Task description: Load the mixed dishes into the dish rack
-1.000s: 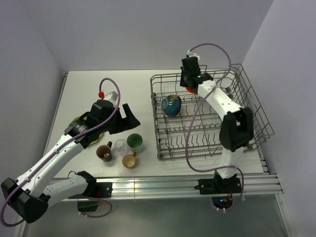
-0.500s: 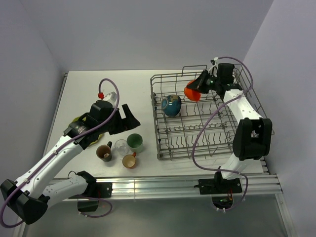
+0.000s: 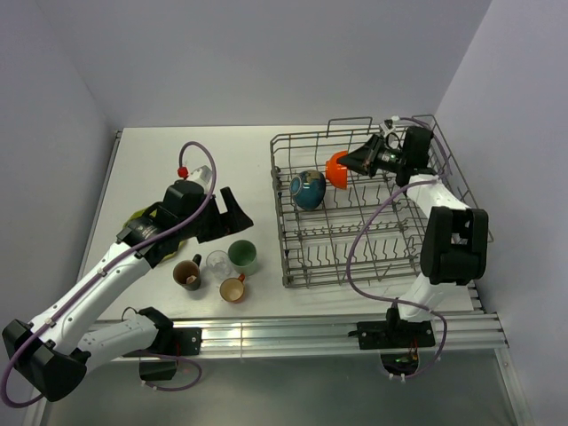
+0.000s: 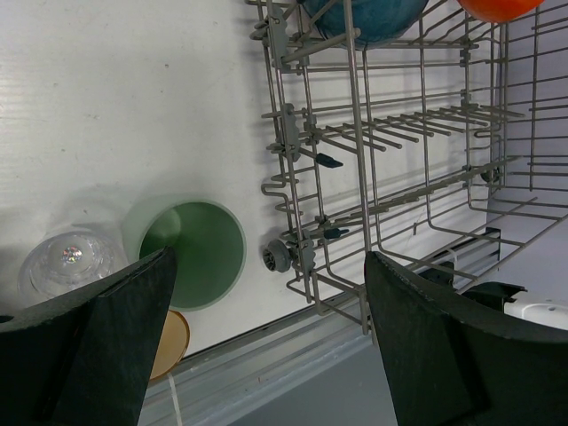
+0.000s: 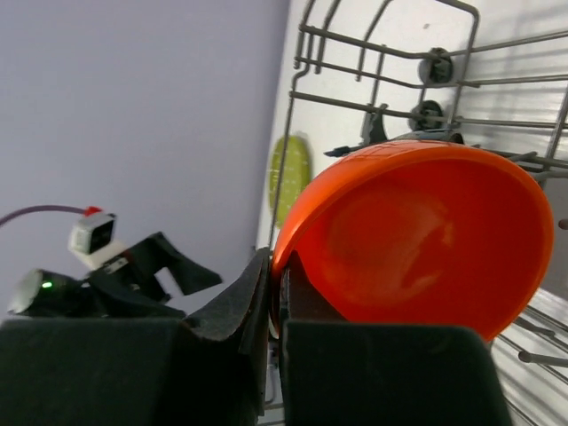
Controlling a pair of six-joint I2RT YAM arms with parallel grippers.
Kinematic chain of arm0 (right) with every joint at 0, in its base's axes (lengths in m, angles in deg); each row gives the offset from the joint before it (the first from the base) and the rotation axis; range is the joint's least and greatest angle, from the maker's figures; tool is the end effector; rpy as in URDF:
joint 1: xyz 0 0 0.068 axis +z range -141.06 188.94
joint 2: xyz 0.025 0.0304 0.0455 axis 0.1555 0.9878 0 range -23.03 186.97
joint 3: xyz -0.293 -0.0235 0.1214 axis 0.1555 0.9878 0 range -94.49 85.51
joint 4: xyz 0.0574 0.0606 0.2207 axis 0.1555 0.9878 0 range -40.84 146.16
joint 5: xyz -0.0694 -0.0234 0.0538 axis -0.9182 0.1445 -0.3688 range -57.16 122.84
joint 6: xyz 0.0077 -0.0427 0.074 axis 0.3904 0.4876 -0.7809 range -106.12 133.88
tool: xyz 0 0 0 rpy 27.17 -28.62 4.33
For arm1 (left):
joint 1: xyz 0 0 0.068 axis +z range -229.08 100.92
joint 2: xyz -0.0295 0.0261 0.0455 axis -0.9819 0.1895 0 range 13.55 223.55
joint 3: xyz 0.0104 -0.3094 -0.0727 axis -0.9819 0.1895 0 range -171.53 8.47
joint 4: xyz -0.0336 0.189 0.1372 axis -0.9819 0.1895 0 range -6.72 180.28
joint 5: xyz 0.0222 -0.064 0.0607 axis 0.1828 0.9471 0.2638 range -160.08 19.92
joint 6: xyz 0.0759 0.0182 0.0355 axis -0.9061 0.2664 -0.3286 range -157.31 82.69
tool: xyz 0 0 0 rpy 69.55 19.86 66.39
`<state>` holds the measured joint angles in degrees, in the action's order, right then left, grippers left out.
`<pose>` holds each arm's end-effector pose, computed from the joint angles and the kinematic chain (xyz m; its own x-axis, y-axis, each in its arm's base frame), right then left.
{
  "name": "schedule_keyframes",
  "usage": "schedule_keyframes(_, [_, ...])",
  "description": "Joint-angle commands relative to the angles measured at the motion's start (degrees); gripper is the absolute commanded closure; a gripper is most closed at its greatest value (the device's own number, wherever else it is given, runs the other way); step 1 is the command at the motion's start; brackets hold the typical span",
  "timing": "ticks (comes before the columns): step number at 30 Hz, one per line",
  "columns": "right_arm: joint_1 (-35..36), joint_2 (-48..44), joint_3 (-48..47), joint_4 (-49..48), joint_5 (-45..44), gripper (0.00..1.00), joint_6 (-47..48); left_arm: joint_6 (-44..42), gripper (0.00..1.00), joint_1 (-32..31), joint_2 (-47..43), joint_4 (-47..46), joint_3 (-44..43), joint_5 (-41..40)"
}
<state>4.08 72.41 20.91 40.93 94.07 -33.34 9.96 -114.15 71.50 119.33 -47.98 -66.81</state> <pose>0.3730 0.0348 0.3202 -0.8219 0.4246 -0.3797 -0.2388 0.3483 0.9065 0.1554 -0.1145 0.3399 -0.7870 -0.3434 -0.5125 0.0481 0.7941 -0.6059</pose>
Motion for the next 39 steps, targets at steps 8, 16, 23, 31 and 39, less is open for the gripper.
schedule_keyframes(8, [-3.75, 5.63, 5.79, -25.57, 9.69, 1.00, -22.71, 0.02, 0.07, 0.00, -0.47, -1.69, -0.68, 0.78])
schedule_keyframes(16, [-4.28, 16.07, 10.98, -63.69, 13.03, 1.00, -50.30, -0.24, 0.07, 0.00, -0.65, -0.72, -1.21, 0.42])
schedule_keyframes(23, [-3.49, 24.27, 8.96, -92.76, 13.38, 1.00, -72.14, -0.68, 0.07, 0.00, -0.30, -0.28, -1.65, 0.42])
schedule_keyframes(31, [-3.75, 20.93, 10.37, -81.26, 14.88, 1.00, -62.22, -0.77, 0.07, -0.09, -0.12, -0.81, -1.21, 0.95])
schedule_keyframes(39, [-5.16, 16.63, 12.04, -63.60, 14.97, 0.86, -48.16, -0.86, 0.07, 0.00, -0.30, -0.63, -1.39, 1.04])
